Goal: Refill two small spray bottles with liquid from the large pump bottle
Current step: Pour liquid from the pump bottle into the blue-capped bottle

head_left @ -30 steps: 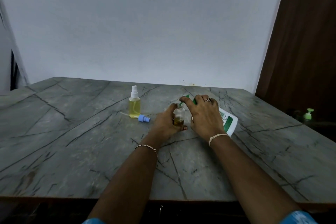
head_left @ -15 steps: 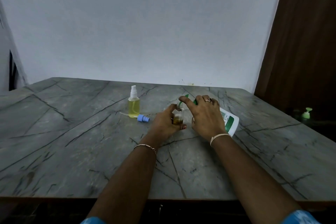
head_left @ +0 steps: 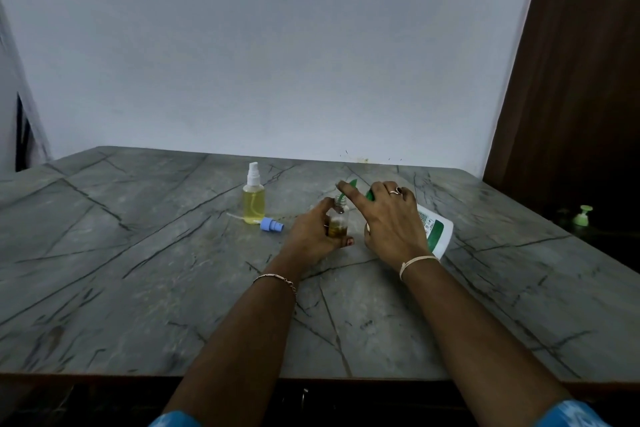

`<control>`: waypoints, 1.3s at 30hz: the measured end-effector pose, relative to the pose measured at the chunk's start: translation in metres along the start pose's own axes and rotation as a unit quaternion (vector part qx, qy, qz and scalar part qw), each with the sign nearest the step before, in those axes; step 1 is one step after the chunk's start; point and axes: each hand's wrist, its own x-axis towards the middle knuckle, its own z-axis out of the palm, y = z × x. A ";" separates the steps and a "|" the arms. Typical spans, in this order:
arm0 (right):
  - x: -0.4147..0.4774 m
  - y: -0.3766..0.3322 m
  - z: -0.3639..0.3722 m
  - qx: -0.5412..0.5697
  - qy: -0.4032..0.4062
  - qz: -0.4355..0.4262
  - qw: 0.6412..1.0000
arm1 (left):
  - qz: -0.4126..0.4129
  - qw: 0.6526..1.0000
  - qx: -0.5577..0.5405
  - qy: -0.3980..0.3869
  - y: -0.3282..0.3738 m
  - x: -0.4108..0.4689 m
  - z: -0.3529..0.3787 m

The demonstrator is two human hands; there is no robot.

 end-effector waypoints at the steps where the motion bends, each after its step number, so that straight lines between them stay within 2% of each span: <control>1: -0.001 0.001 0.000 -0.002 0.003 -0.004 1.000 | 0.000 1.000 -0.001 -0.001 0.001 0.000 0.000; 17: 0.005 -0.003 -0.003 0.022 -0.009 0.007 1.000 | -0.004 1.000 -0.019 0.001 0.002 -0.001 -0.002; 35: -0.004 0.000 -0.007 -0.020 0.015 -0.010 1.000 | 0.007 1.000 0.005 0.009 0.003 -0.002 -0.002; 39: -0.004 -0.003 -0.010 -0.003 -0.017 -0.006 1.000 | -0.003 1.000 0.007 0.007 0.004 -0.002 -0.002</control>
